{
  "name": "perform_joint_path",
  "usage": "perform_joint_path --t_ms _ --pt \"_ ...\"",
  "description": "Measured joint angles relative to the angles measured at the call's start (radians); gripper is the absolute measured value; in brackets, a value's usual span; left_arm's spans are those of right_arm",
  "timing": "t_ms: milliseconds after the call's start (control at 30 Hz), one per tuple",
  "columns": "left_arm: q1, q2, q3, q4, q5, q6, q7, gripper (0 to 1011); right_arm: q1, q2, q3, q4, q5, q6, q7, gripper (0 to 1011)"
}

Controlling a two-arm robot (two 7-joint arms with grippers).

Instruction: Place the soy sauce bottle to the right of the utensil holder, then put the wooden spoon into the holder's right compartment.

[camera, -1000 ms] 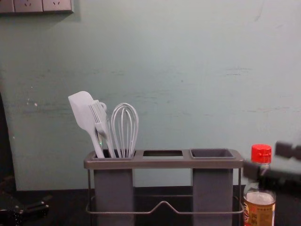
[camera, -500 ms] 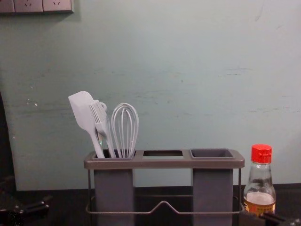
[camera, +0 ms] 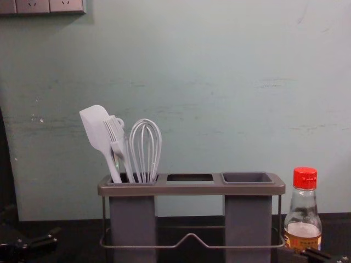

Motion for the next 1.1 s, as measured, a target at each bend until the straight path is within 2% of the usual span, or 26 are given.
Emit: perform_joint_path --t_ms 200,300,567,600,633,700,733,767,867,900,1000,1100 --pt "0.000 0.000 0.000 0.000 0.000 0.000 0.000 1005 0.001 -0.001 0.000 0.001 0.000 0.001 0.000 1004" --pt "0.000 0.000 0.000 0.000 0.000 0.000 0.000 1005 0.002 0.005 -0.003 -0.012 0.000 0.027 -0.004 1004" --pt "0.000 0.000 0.000 0.000 0.000 0.000 0.000 1005 -0.014 0.031 -0.026 -0.131 -0.049 0.252 -0.092 1004" --pt "0.000 0.000 0.000 0.000 0.000 0.000 0.000 1005 -0.016 0.032 -0.030 -0.158 -0.056 0.312 -0.108 1004" --pt "0.000 0.000 0.000 0.000 0.000 0.000 0.000 1005 -0.015 0.032 -0.032 -0.170 -0.058 0.341 -0.115 1004" --pt "0.000 0.000 0.000 0.000 0.000 0.000 0.000 1005 -0.008 0.029 -0.037 -0.199 -0.063 0.435 -0.132 1004" --pt "0.000 0.000 0.000 0.000 0.000 0.000 0.000 1005 -0.004 0.026 -0.039 -0.207 -0.064 0.468 -0.138 1004" --pt "0.000 0.000 0.000 0.000 0.000 0.000 0.000 1005 0.005 0.017 -0.041 -0.220 -0.065 0.530 -0.148 1004" --pt "0.000 0.000 0.000 0.000 0.000 0.000 0.000 1005 0.021 0.002 -0.046 -0.231 -0.072 0.612 -0.163 1004" --pt "0.000 0.000 0.000 0.000 0.000 0.000 0.000 1005 0.032 -0.010 -0.049 -0.234 -0.074 0.660 -0.171 1004" --pt "0.000 0.000 0.000 0.000 0.000 0.000 0.000 1005 0.055 -0.036 -0.056 -0.231 -0.083 0.731 -0.185 1004" --pt "0.000 0.000 0.000 0.000 0.000 0.000 0.000 1005 0.074 -0.056 -0.064 -0.220 -0.093 0.770 -0.195 1004"
